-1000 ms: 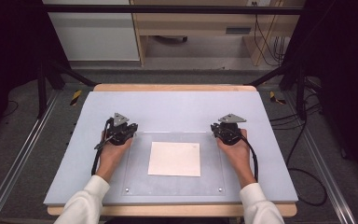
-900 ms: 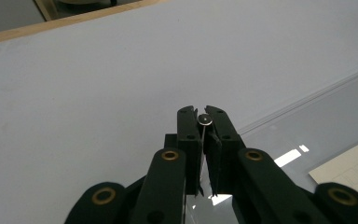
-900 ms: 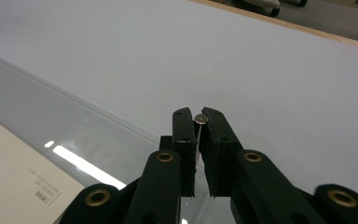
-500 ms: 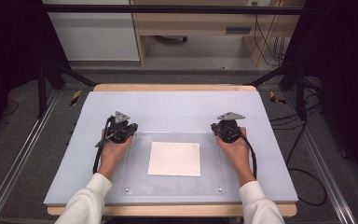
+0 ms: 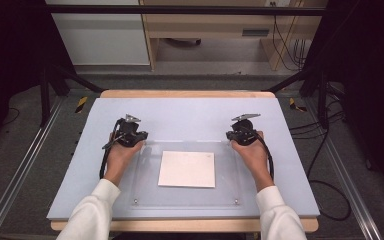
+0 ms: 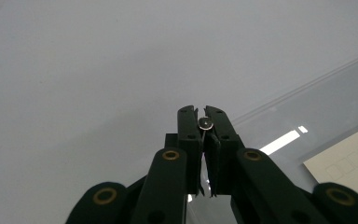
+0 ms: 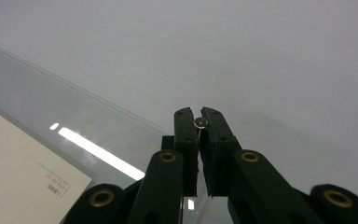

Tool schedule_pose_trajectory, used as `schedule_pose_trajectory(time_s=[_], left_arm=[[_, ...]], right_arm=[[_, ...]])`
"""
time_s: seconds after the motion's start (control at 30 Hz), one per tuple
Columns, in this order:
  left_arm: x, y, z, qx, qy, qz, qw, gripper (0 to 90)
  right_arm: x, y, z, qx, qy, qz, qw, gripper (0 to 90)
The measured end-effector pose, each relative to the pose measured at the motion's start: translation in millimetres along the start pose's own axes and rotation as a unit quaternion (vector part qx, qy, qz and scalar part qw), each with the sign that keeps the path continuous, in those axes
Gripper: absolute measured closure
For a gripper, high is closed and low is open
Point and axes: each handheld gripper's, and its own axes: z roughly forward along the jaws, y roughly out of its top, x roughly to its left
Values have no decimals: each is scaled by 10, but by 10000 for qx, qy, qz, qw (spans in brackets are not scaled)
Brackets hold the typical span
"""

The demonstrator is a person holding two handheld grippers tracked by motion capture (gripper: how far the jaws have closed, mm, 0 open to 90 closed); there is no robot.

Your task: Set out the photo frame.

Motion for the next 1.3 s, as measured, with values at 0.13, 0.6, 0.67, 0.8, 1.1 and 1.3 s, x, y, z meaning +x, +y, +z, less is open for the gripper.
schedule_pose_trajectory(time_s=[0.13, 0.6, 0.67, 0.8, 1.1, 1.3], left_arm=[[36, 72, 23, 221, -80, -49, 9997, 849], [28, 155, 37, 555, -74, -205, 9982, 849], [36, 167, 38, 605, -79, -186, 9980, 849], [39, 176, 42, 641, -93, -197, 9977, 849], [52, 222, 57, 806, -118, -239, 9964, 849], [65, 238, 67, 862, -120, -258, 9959, 849]], right_arm=[[-42, 72, 26, 240, 120, 167, 9995, 856], [-81, 70, 16, 265, 307, 208, 9990, 835], [-77, 64, 15, 235, 290, 194, 9991, 818], [-90, 10, -50, 12, 114, 64, 9999, 684], [11, -384, -687, -753, -276, -479, 9956, 375], [48, -721, -1018, -949, -455, -603, 9926, 154]])
